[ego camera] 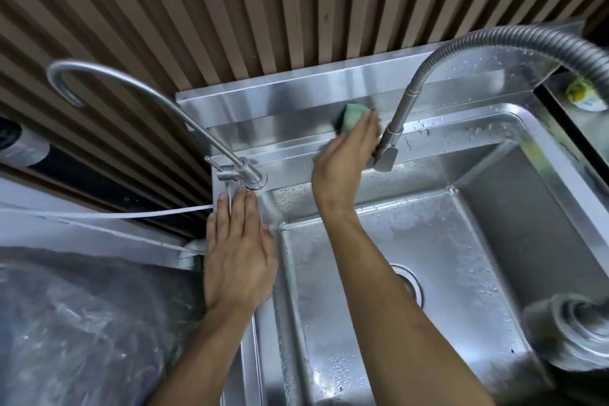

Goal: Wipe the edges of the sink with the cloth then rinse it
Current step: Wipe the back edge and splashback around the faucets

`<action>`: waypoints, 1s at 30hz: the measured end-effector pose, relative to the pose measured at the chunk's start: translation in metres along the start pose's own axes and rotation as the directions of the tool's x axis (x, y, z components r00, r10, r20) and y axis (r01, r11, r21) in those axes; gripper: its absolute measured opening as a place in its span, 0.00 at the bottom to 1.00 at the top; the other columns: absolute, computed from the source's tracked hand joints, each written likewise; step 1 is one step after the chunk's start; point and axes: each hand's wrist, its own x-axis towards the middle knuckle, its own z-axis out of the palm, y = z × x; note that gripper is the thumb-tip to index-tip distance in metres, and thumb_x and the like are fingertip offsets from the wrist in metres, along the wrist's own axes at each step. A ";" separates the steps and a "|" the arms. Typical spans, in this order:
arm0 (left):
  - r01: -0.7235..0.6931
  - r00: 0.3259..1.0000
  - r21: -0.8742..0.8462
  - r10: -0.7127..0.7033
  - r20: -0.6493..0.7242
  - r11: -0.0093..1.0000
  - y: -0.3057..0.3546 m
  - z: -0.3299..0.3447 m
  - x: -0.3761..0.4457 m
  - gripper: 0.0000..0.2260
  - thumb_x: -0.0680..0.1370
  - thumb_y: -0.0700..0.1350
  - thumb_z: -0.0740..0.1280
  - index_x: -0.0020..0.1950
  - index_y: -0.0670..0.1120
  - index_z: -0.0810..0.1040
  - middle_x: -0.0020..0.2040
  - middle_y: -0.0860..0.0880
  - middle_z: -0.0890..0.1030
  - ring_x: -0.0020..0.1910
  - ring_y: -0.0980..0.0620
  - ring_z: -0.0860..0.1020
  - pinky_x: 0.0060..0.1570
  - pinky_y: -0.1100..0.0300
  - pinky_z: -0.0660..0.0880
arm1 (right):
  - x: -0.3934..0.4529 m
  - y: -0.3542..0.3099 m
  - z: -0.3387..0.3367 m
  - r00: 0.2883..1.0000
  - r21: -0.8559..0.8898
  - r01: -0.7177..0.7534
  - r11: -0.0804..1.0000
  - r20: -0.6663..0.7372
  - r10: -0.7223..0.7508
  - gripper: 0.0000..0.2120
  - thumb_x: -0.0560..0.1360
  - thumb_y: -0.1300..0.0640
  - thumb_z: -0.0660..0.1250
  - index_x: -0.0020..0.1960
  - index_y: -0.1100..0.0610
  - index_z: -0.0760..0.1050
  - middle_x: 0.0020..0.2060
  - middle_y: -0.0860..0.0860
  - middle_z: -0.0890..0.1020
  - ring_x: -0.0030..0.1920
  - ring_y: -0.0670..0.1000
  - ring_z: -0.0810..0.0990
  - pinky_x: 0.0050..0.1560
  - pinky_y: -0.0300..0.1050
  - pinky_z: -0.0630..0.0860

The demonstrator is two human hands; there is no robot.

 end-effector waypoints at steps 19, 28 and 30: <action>-0.003 0.999 -0.012 0.003 0.032 1.000 -0.003 0.001 0.000 0.31 0.81 0.52 0.42 0.84 0.45 0.54 0.85 0.49 0.52 0.84 0.46 0.47 0.82 0.50 0.42 | -0.052 0.026 -0.029 0.773 -0.050 0.457 0.888 0.517 -0.368 0.26 0.81 0.66 0.60 0.79 0.61 0.65 0.80 0.55 0.65 0.83 0.59 0.54 0.80 0.62 0.56; -0.419 0.889 -0.032 0.403 -0.219 0.907 0.019 -0.008 -0.006 0.25 0.77 0.40 0.57 0.74 0.45 0.76 0.70 0.45 0.79 0.70 0.38 0.76 0.74 0.42 0.66 | -0.010 0.128 -0.168 0.996 0.242 0.088 0.966 -0.018 -0.086 0.22 0.82 0.65 0.55 0.76 0.63 0.69 0.69 0.50 0.77 0.66 0.42 0.77 0.67 0.33 0.72; -0.521 0.813 -0.016 0.490 -0.315 0.854 0.048 -0.016 0.020 0.26 0.77 0.36 0.59 0.76 0.44 0.73 0.74 0.45 0.75 0.75 0.39 0.71 0.75 0.44 0.66 | 0.038 0.110 -0.167 0.949 0.207 0.311 0.928 -0.017 -0.314 0.22 0.82 0.68 0.56 0.75 0.69 0.67 0.65 0.47 0.76 0.61 0.44 0.73 0.63 0.19 0.64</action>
